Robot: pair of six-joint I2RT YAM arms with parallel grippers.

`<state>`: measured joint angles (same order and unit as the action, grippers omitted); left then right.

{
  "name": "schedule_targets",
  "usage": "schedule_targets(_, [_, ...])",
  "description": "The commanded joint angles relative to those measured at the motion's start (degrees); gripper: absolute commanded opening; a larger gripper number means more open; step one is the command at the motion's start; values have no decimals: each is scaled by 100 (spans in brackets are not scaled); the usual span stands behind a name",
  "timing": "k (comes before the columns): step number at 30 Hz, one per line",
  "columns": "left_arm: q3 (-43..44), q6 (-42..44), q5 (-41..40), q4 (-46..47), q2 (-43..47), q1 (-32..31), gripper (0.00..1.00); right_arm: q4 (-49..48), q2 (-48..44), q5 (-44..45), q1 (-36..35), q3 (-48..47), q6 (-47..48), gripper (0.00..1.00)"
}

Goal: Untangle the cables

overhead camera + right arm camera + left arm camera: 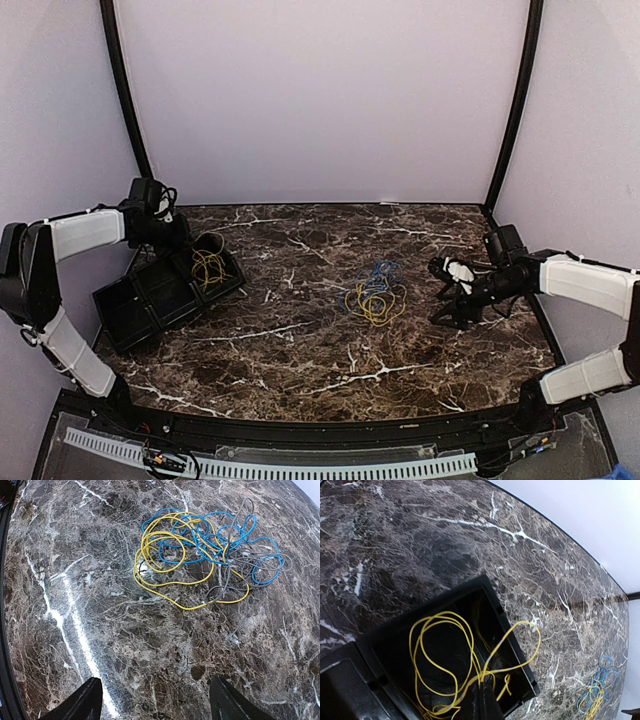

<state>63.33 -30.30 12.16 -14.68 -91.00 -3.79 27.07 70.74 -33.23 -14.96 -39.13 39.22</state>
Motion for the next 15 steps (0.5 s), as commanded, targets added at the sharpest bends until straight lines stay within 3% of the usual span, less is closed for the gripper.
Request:
schedule_targets(1, [-231,40,-146,-300,127,-176,0,-19,45,-35,-16,-165,77,75])
schedule_targets(15, [-54,154,-1075,-855,-266,-222,0,-18,-4,-58,-24,-156,51,75])
